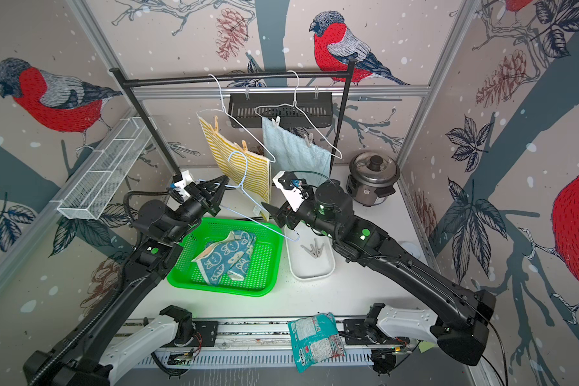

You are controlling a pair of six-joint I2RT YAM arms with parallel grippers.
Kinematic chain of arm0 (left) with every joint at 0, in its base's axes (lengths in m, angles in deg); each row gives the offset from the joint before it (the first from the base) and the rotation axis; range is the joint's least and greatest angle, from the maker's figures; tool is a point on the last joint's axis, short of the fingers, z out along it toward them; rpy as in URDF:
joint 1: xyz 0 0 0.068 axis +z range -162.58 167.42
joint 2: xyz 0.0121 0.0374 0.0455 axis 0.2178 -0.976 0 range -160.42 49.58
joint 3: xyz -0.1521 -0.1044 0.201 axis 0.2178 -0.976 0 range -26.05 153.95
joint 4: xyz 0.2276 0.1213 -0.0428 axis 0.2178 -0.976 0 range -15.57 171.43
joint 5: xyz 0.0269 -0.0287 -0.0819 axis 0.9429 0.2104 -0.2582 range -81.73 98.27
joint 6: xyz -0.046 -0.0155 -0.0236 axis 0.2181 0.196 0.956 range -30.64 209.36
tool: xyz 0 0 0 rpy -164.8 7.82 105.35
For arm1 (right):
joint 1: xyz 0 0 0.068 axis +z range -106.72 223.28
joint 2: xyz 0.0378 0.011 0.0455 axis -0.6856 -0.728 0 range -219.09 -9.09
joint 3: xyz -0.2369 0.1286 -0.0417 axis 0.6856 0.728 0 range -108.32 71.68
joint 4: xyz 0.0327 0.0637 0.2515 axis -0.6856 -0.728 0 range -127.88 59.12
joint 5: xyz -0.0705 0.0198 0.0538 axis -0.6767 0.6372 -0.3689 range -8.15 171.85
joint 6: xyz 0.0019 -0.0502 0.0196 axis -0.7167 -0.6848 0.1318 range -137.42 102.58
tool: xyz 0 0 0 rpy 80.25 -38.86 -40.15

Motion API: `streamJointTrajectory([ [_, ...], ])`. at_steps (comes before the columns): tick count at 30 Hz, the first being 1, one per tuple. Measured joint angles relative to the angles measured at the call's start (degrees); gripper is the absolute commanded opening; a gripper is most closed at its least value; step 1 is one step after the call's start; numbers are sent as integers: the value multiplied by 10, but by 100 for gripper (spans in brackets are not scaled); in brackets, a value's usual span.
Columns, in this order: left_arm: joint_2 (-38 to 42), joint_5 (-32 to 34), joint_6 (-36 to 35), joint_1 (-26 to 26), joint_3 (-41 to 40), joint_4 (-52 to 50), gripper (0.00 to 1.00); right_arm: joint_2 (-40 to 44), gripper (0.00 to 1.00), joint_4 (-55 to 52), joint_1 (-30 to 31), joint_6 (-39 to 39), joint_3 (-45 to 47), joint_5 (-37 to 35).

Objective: Remove the clothespins securing towels to the hanger
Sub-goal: Place the hanger on the clothesline.

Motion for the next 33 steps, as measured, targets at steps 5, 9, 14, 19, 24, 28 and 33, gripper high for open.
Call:
streamJointTrajectory([
  [5,2,0,0,0,-3,0,0,2,83,-33,-5,13,13,76],
  [9,2,0,0,0,-3,0,0,-6,72,-51,-7,16,22,98],
  [14,3,-2,0,0,0,0,0,-23,50,-60,-7,18,23,106],
  [19,11,-5,-8,0,1,0,0,-48,7,-72,-7,16,3,119],
  [24,30,0,-46,0,11,-24,64,-61,0,-85,-6,14,-28,136],
  [28,67,43,-151,1,89,-149,98,-87,0,-90,-2,18,-64,123],
  [33,134,132,-322,1,186,-301,99,-124,0,-94,17,31,-115,66],
])
